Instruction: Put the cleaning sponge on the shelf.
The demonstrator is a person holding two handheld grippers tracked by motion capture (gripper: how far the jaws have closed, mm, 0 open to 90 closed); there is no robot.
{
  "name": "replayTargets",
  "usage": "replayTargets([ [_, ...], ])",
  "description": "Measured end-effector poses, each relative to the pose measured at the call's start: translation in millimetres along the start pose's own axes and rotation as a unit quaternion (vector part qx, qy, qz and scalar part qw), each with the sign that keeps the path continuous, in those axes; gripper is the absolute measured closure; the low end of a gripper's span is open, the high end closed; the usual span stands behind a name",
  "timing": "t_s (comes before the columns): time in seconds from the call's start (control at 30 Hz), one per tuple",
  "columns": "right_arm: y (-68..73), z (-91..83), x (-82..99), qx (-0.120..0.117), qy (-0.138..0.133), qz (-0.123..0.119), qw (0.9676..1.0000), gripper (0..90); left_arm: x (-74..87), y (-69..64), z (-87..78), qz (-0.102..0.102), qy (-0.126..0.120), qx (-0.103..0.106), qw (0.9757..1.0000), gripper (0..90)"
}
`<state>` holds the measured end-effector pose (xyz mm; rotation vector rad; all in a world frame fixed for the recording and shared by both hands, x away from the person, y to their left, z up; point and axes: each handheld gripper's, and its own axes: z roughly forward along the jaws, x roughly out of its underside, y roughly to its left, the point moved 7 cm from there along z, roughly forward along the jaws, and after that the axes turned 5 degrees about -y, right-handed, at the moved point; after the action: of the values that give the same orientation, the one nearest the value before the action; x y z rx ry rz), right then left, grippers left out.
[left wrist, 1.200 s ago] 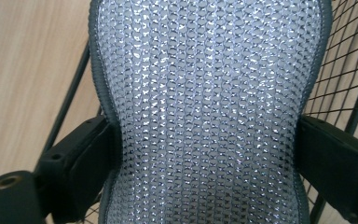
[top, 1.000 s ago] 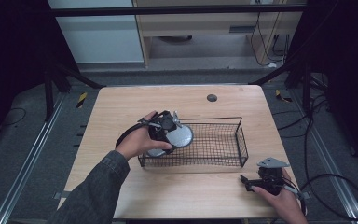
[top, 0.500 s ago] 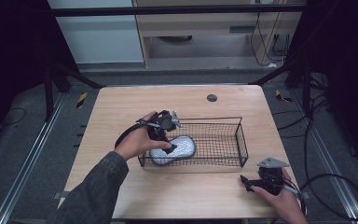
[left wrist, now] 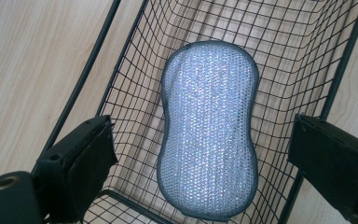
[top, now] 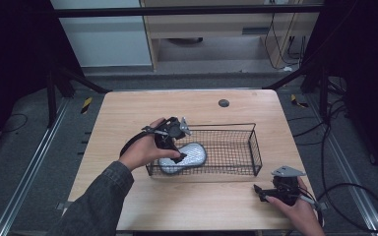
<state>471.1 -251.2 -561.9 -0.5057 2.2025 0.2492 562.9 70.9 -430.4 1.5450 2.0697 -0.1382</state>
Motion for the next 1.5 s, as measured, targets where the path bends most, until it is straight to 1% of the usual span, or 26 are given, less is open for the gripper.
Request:
replayTargets([
  [0.23,-0.1,0.1,-0.1,0.000,-0.001,-0.001,1.0000,1.1,2.2,-1.7,-6.7,-0.003,-0.009,0.000,1.0000,6.2],
  [0.47,-0.2,0.1,0.0,0.001,0.000,-0.001,1.0000,1.1,6.5,0.4,-16.5,-0.013,-0.020,-0.008,0.9997,6.3],
  [0.57,-0.3,0.2,0.0,0.001,-0.001,-0.001,1.0000,1.1,12.4,2.9,-22.3,-0.021,-0.024,-0.012,0.9994,6.3],
  [0.63,-0.3,0.2,0.0,0.001,-0.001,-0.001,1.0000,1.1,13.6,3.5,-23.5,-0.022,-0.025,-0.015,0.9993,6.6],
  [0.7,-0.1,0.1,0.1,0.001,0.000,0.000,1.0000,1.1,17.5,5.7,-27.3,-0.030,-0.027,-0.022,0.9989,6.7],
  [0.77,-0.2,-0.1,0.2,0.001,0.001,-0.001,1.0000,1.1,21.8,7.3,-31.0,-0.031,-0.026,-0.022,0.9989,6.7],
  [0.8,-0.1,-0.1,0.2,0.001,0.001,-0.001,1.0000,1.1,25.6,9.3,-34.3,-0.034,-0.027,-0.027,0.9987,6.8],
  [0.87,0.2,-0.2,0.1,0.000,0.000,0.001,1.0000,1.1,27.7,10.3,-36.4,-0.036,-0.028,-0.027,0.9986,6.8],
  [0.93,0.1,-0.3,0.2,0.001,0.000,-0.001,1.0000,1.1,31.9,13.4,-41.3,-0.041,-0.031,-0.033,0.9981,7.0],
  [0.97,0.1,-0.3,0.3,0.000,0.000,-0.001,1.0000,1.1,34.1,15.0,-43.6,-0.045,-0.033,-0.037,0.9978,7.0],
  [1.0,-0.2,0.0,0.3,0.000,-0.002,-0.003,1.0000,1.1,39.0,18.0,-47.8,-0.055,-0.038,-0.042,0.9969,7.1],
  [1.03,-0.2,0.0,0.3,0.000,-0.002,-0.003,1.0000,1.1,39.0,18.0,-47.8,-0.055,-0.038,-0.042,0.9969,7.0],
  [1.07,-0.1,-0.1,0.3,0.001,-0.002,-0.003,1.0000,1.1,45.5,21.2,-51.2,-0.060,-0.037,-0.046,0.9965,7.0],
  [1.1,-0.1,-0.1,0.3,0.001,-0.002,-0.003,1.0000,1.1,45.5,21.2,-51.2,-0.060,-0.037,-0.046,0.9965,7.0],
  [1.17,-0.1,-0.1,0.3,0.001,-0.002,-0.003,1.0000,1.1,53.1,25.2,-54.0,-0.070,-0.040,-0.054,0.9953,7.0],
  [1.23,-0.1,-0.2,0.6,0.002,-0.002,-0.003,1.0000,1.1,59.5,27.1,-55.8,-0.077,-0.040,-0.056,0.9946,6.8],
  [1.27,-0.1,-0.3,0.6,0.002,-0.001,-0.003,1.0000,1.1,67.7,28.9,-58.3,-0.084,-0.042,-0.058,0.9939,6.6],
  [1.3,-0.1,-0.3,0.6,0.002,-0.001,-0.003,1.0000,1.1,67.7,28.9,-58.3,-0.084,-0.042,-0.058,0.9939,6.6],
  [1.33,-0.1,-0.3,0.6,0.002,-0.001,-0.004,1.0000,1.1,71.8,29.6,-59.2,-0.087,-0.042,-0.060,0.9935,6.5],
  [1.37,0.1,-0.3,0.6,0.001,-0.002,-0.003,1.0000,1.1,79.5,30.7,-60.5,-0.094,-0.040,-0.061,0.9929,6.3],
  [1.4,0.1,-0.3,0.6,0.001,-0.002,-0.003,1.0000,1.1,79.5,30.7,-60.5,-0.094,-0.040,-0.061,0.9929,6.3],
  [1.43,0.0,-0.3,0.5,0.001,-0.002,-0.004,1.0000,1.1,85.0,30.9,-61.9,-0.096,-0.039,-0.062,0.9927,6.2],
  [1.47,0.1,-0.4,0.7,0.002,-0.001,-0.003,1.0000,1.1,85.0,30.9,-61.9,-0.096,-0.039,-0.062,0.9927,6.2],
  [1.5,-0.2,-0.3,0.6,0.002,-0.002,-0.005,1.0000,1.1,88.3,31.0,-62.9,-0.099,-0.040,-0.063,0.9923,6.1],
])
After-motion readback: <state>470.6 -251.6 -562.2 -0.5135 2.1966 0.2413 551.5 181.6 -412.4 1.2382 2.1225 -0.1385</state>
